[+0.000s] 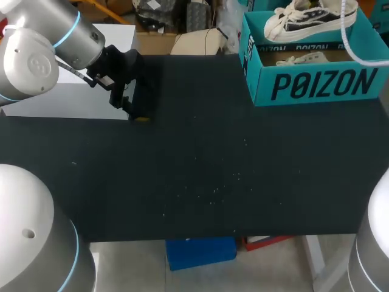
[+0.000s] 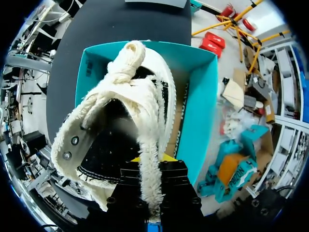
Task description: Take the shoe out of the shoebox, open the shoe tongue, remove and reinsert the insole, then place the shoe into the shoebox
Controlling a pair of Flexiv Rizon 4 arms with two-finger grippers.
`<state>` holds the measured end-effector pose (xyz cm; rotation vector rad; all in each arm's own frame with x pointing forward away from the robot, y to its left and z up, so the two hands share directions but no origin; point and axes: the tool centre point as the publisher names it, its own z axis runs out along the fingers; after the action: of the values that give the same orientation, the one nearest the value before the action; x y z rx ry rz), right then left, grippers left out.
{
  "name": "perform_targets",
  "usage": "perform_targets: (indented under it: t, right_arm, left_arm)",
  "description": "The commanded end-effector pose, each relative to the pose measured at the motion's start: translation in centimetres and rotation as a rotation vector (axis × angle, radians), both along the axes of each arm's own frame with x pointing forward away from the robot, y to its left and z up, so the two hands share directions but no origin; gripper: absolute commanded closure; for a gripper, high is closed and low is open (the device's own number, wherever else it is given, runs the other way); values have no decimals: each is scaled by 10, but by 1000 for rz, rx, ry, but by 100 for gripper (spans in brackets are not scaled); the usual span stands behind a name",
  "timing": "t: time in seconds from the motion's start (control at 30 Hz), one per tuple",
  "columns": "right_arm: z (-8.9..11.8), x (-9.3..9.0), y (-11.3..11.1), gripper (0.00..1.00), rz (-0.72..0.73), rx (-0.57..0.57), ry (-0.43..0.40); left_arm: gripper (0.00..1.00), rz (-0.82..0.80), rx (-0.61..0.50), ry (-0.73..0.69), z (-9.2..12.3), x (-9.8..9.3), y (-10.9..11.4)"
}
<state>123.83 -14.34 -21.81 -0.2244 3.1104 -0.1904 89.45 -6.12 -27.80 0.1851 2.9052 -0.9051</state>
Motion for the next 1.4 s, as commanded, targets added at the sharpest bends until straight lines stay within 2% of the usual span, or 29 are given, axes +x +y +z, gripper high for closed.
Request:
perform_targets:
  t: [0.03, 0.3, 0.53, 0.93, 1.4]
  right_arm:
    - [-19, 46, -6, 100, -8, 10, 71]
    - [-53, 60, -16, 100, -29, 34, 101]
    - [-77, 74, -16, 100, -40, 64, 112]
    - [-84, 98, -22, 100, -26, 51, 129]
    - [-106, 120, -21, 100, -22, 58, 172]
  left_arm:
    - [0, 3, 1, -5, -1, -1, 0]
    - [0, 3, 1, -5, -1, -1, 0]
    - [0, 3, 1, -5, -1, -1, 0]
    - [0, 3, 1, -5, -1, -1, 0]
    - [0, 3, 1, -5, -1, -1, 0]
